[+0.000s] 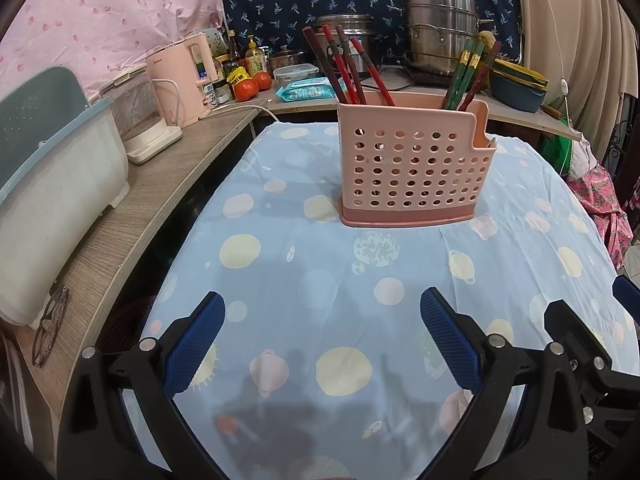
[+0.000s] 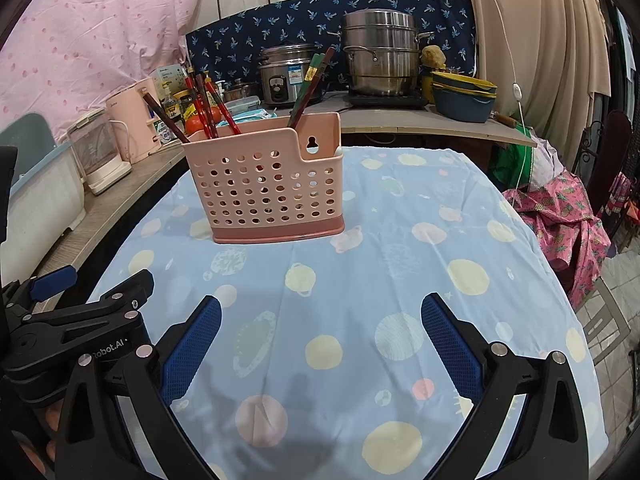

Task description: Organize utensils

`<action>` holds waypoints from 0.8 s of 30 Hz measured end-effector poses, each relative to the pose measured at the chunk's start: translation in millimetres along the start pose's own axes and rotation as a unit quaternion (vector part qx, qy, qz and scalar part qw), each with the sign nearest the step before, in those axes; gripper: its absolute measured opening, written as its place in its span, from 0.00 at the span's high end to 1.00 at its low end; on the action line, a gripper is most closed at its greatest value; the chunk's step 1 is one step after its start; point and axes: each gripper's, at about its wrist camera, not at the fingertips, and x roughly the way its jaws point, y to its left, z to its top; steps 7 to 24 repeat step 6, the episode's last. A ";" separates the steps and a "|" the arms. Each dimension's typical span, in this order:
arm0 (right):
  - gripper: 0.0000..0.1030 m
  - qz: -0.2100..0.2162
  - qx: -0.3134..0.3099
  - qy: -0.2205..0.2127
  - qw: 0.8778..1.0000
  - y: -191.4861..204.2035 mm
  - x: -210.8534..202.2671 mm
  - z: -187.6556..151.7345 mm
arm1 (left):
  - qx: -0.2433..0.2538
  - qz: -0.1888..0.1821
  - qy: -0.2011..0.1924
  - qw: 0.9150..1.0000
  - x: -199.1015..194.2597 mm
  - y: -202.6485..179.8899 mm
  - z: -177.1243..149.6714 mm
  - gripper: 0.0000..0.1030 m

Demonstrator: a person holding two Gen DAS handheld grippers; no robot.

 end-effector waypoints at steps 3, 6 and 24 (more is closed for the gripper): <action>0.06 -0.004 -0.002 -0.005 1.000 -2.1 -1.4 2.1 | 0.002 0.002 -0.002 1.000 -0.3 -1.3 -0.5 0.09; 0.06 -0.008 0.000 -0.008 1.000 -2.7 -2.9 3.7 | 0.005 0.000 -0.004 1.000 -0.8 -1.7 -0.6 0.09; 0.06 -0.008 0.000 -0.008 1.000 -2.7 -2.9 3.7 | 0.005 0.000 -0.004 1.000 -0.8 -1.7 -0.6 0.09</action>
